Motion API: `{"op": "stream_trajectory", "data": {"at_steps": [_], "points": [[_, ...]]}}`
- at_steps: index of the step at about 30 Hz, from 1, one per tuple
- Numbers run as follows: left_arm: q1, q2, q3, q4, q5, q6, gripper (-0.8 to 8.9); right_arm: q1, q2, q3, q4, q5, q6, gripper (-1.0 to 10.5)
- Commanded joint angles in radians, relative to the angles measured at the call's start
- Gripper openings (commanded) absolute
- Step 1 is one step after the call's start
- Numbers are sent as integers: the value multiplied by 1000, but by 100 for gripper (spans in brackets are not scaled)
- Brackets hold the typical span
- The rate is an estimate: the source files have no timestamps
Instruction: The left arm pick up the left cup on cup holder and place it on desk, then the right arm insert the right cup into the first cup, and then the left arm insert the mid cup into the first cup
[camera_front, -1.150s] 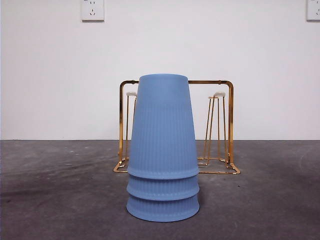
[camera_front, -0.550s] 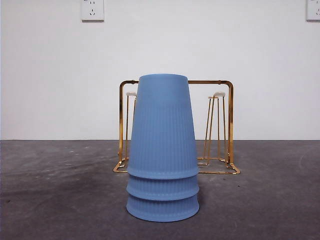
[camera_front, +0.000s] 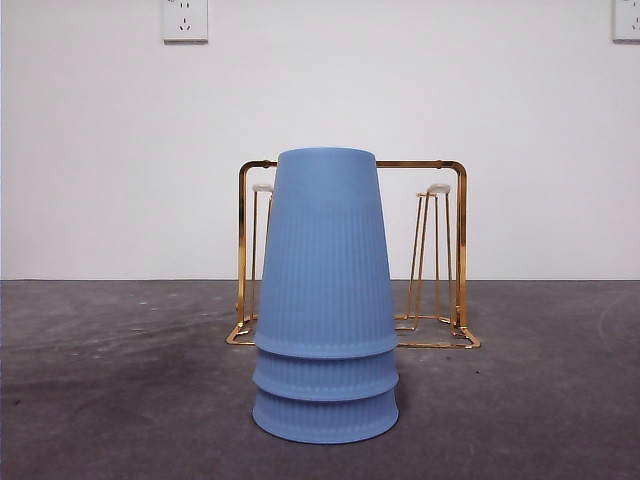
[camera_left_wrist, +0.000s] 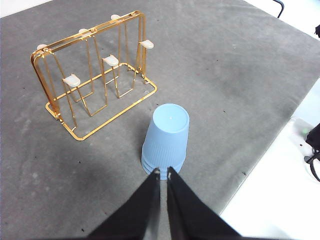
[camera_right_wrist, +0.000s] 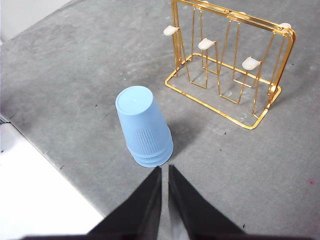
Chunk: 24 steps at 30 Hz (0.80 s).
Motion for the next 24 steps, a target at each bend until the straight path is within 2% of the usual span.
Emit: {"op": "stream_trajectory", "data": {"at_steps": [1, 4, 7, 10, 15, 24], "points": [[-10, 5, 11, 15, -2, -2, 17, 11, 2, 13, 10, 1, -5, 18], [0, 6, 10, 18, -3, -2, 17, 11, 2, 13, 10, 1, -5, 18], [73, -7, -27, 64, 11, -2, 17, 11, 2, 13, 10, 1, -5, 18], [183, -57, -162, 230, 46, 0, 17, 11, 2, 13, 10, 1, -5, 18], [378, -221, -482, 546, 10, 122, 17, 11, 2, 13, 10, 1, -5, 18], [690, -481, -917, 813, -40, 63, 17, 11, 2, 13, 10, 1, -5, 18]]}}
